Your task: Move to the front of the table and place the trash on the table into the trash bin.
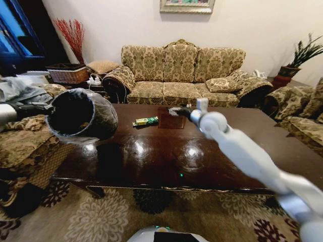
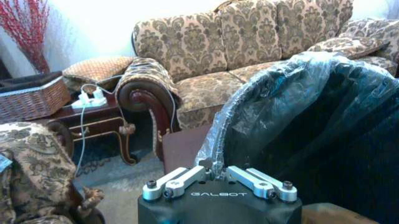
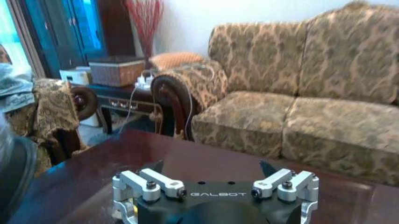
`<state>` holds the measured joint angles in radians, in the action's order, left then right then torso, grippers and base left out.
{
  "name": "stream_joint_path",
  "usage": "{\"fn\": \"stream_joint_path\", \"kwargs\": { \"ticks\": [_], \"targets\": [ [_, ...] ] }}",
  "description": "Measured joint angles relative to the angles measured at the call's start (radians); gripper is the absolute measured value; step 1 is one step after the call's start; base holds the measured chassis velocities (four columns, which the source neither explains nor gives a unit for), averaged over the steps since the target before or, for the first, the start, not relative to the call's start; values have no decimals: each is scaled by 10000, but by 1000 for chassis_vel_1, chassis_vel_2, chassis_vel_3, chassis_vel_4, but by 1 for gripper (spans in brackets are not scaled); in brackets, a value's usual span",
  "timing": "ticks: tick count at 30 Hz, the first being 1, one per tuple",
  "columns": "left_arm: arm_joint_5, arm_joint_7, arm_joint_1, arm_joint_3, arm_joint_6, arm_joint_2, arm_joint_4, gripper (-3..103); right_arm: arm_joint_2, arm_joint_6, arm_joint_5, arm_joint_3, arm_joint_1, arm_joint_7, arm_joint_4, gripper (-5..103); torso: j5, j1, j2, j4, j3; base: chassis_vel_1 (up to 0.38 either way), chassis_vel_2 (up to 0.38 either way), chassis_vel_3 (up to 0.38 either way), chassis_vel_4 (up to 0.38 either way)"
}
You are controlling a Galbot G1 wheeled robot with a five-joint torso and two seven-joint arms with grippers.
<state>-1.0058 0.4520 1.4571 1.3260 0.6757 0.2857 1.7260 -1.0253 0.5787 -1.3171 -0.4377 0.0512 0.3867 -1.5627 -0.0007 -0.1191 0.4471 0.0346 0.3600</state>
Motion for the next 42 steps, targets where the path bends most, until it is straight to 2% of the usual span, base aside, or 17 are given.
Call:
{"fn": "stream_joint_path", "kwargs": {
  "ticks": [2, 3, 4, 6, 7, 8, 11, 12, 14, 15, 16, 17, 19, 20, 27, 31, 42],
  "targets": [
    [13, -22, -2, 26, 23, 145, 174, 0, -610, 176, -447, -796, 876, -25, 975, 100, 3, 0, 0, 3, 0, 0, 0, 0, 0],
    [26, -23, 30, 65, 31, 220, 236, 0, -933, 443, -374, -1285, 1352, -515, 1594, 100, 5, 0, 0, 2, 0, 0, 0, 0, 0],
    [26, -23, 30, 65, 31, 220, 236, 0, -933, 443, -374, -1285, 1352, -515, 1594, 100, 5, 0, 0, 2, 0, 0, 0, 0, 0],
    [34, -18, 57, 122, 48, 302, 309, 0, -1175, 674, 171, -2046, 1921, -1693, 2350, 100, 5, 1, 0, 3, 0, 0, 0, 0, 0],
    [20, -21, 67, 203, 80, 378, 411, 0, -1337, 766, 732, -2769, 2391, -2858, 3016, 100, 4, 1, 0, 2, 0, 0, 0, 0, 0],
    [20, -21, 67, 203, 80, 378, 411, 0, -1337, 766, 732, -2769, 2391, -2858, 3016, 100, 4, 1, 0, 2, 0, 0, 0, 0, 0],
    [-31, -55, 48, 270, 137, 515, 655, 0, -1951, 1329, 1178, -3545, 2934, -4616, 4444, 100, 8, 0, 0, -10, 0, 0, 0, 0, 0],
    [-31, -55, 48, 270, 137, 515, 655, 0, -1951, 1329, 1178, -3545, 2934, -4616, 4444, 100, 8, 0, 0, -10, 0, 0, 0, 0, 0],
    [-32, -97, 52, 273, 141, 583, 694, 0, -2436, 1502, 1405, -3598, 3006, -5396, 5270, 100, 9, 1, 0, -10, 0, 0, 0, 0, 0],
    [-32, -88, 99, 320, 144, 635, 721, 0, -2910, 1540, 1991, -3599, 3060, -6293, 6068, 100, 8, 0, 0, -7, 0, 0, 0, 0, 0],
    [-33, -79, 125, 368, 145, 664, 723, 0, -3214, 1545, 2410, -3596, 3099, -6817, 6556, 100, 7, 0, 0, -4, 0, 0, 0, 0, 0],
    [-33, -79, 125, 368, 145, 664, 723, 0, -3214, 1545, 2410, -3596, 3099, -6817, 6556, 100, 7, 0, 0, -4, 0, 0, 0, 0, 0],
    [-32, -66, 147, 435, 148, 697, 724, 0, -3649, 1546, 2927, -3574, 3137, -7411, 7170, 100, 6, 0, 0, 0, 0, 0, 0, 0, 0],
    [-38, -25, 172, 526, 154, 732, 735, 0, -4230, 1494, 3542, -3552, 3142, -7916, 7925, 100, 6, 0, 0, 4, -1, 0, 0, 0, 0],
    [-130, 18, 147, 581, 160, 763, 739, 0, -5186, 1271, 4802, -3140, 2768, -8234, 9353, 100, 3, 1, 0, -2, -2, 0, 0, 0, 0],
    [-134, 25, 123, 539, 160, 784, 739, 0, -5286, 1144, 5410, -2842, 2479, -8332, 9755, 100, 6, 0, 0, -5, -1, 0, 0, 0, 0],
    [-124, 33, 90, 490, 159, 797, 867, 0, -5274, 585, 5766, -2142, 1766, -8182, 10129, 100, 7, 0, 0, -5, -1, 0, 0, 0, 0]
  ]
}}
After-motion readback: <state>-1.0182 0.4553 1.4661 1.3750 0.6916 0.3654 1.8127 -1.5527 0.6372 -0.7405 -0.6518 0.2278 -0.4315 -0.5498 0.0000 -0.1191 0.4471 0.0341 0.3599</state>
